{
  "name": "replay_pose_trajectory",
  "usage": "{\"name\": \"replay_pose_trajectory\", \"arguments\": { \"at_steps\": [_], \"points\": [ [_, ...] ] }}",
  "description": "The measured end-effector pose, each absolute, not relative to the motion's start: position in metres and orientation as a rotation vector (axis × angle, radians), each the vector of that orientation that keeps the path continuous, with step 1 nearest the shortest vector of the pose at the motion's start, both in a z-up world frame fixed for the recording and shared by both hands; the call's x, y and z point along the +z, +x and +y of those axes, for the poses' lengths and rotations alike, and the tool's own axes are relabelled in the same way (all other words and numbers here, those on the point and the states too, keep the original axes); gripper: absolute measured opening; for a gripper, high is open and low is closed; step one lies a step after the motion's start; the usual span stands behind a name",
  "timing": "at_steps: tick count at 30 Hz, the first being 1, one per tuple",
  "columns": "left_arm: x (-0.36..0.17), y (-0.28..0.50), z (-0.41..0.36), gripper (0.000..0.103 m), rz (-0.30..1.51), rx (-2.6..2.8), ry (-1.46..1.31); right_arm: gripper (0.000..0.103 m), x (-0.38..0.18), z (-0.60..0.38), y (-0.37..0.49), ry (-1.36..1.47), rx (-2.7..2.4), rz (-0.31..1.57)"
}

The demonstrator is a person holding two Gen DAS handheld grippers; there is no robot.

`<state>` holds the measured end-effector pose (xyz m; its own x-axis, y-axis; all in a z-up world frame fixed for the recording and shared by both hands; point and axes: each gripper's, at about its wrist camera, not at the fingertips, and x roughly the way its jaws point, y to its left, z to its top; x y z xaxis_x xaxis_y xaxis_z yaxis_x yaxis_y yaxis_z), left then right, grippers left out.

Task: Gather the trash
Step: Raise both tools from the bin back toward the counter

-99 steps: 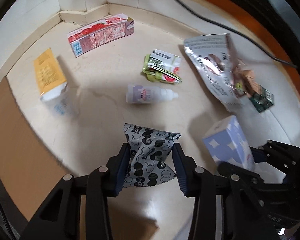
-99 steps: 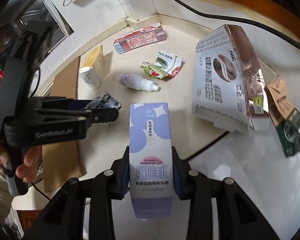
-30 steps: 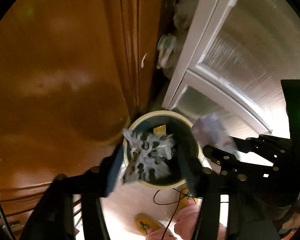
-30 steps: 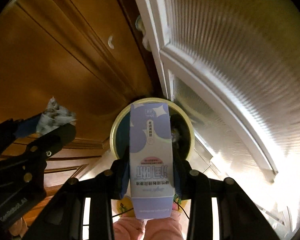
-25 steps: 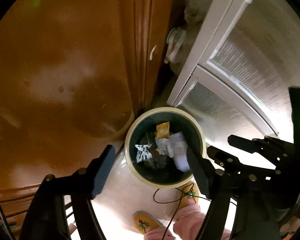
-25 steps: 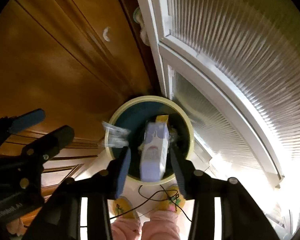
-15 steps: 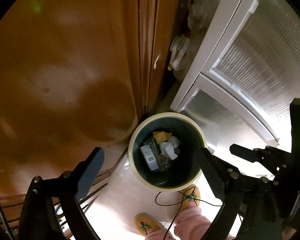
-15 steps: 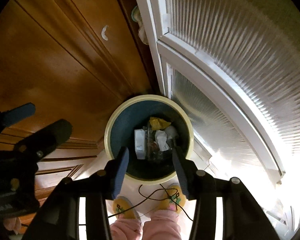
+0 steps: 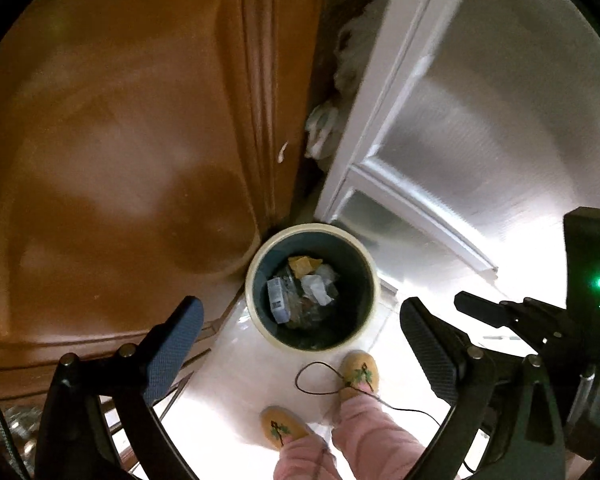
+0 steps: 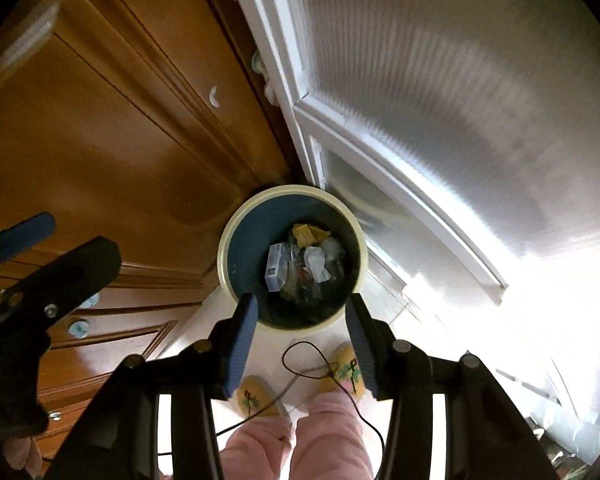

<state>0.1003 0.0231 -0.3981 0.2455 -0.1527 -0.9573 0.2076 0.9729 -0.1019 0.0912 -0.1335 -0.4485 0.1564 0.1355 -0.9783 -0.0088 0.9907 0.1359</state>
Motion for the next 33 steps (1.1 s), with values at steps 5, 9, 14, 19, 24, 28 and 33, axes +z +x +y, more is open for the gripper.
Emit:
{"name": "replay_pose_trajectory", "arguments": {
  "at_steps": [5,9,14,19,24,28,33],
  "points": [
    [-0.345,0.090,0.013,0.098,1.259,-0.288,0.086,0.046,-0.398,-0.142,0.080,0.137,0.077,1.396],
    [-0.295,0.080,0.015,0.098,1.220,-0.293,0.085,0.046,-0.360,-0.148,0.072,0.163,0.058,1.375],
    [-0.244,0.069,0.024,0.098,1.180,-0.304,0.103,0.046,-0.307,-0.155,0.058,0.193,0.040,1.339],
    [-0.195,0.060,0.030,0.098,1.116,-0.316,0.133,0.047,-0.250,-0.155,0.047,0.213,0.036,1.272],
    [-0.140,0.052,0.036,0.098,1.016,-0.332,0.165,0.052,-0.193,-0.149,0.036,0.224,0.034,1.180],
    [-0.097,0.044,0.045,0.098,0.935,-0.348,0.176,0.056,-0.143,-0.144,0.025,0.211,0.026,1.062],
    [-0.049,0.032,0.049,0.098,0.830,-0.355,0.210,0.057,-0.092,-0.144,0.015,0.177,0.013,0.936]
  ]
}}
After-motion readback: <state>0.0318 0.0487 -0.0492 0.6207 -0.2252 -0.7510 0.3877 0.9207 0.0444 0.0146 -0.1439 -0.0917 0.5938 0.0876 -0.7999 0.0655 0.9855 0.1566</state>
